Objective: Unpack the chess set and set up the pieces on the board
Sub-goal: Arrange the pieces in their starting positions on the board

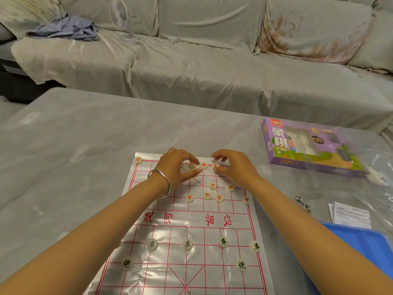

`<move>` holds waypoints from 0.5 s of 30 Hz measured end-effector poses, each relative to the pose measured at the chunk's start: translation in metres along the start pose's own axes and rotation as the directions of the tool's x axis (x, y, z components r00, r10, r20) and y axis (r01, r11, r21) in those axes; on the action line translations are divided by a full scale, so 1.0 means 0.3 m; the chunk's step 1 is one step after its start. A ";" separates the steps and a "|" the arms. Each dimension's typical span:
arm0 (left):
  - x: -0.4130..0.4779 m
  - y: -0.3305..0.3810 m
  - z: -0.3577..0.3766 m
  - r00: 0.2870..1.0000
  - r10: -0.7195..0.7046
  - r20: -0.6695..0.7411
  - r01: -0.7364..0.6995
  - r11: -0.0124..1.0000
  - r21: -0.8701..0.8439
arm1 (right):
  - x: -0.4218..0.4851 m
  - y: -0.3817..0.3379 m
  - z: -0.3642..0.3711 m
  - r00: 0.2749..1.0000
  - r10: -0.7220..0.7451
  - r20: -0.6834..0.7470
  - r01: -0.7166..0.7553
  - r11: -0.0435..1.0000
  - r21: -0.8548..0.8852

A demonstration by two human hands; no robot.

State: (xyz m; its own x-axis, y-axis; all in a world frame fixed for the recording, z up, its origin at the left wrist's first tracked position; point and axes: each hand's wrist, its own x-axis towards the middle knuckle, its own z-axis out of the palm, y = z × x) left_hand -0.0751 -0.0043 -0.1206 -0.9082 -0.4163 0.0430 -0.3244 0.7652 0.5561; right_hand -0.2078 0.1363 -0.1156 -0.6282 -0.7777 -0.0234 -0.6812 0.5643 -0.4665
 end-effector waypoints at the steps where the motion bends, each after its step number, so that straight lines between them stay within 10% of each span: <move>1: -0.013 0.007 0.000 0.999 0.009 0.032 -0.008 1.000 -0.028 | -0.010 -0.004 -0.004 1.000 -0.004 -0.015 0.004 1.000 0.013; 15: -0.010 0.128 0.091 0.989 -0.036 0.141 0.024 0.996 0.088 | -0.164 0.033 -0.014 0.998 0.032 -0.062 -0.033 0.999 -0.022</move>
State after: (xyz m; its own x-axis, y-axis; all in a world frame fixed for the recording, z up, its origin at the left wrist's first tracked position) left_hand -0.0920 0.0398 -0.1220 -0.9241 -0.3704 -0.0943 -0.3679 0.7954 0.4817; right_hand -0.1853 0.1812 -0.1154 -0.6717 -0.7406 0.0164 -0.6679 0.5959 -0.4459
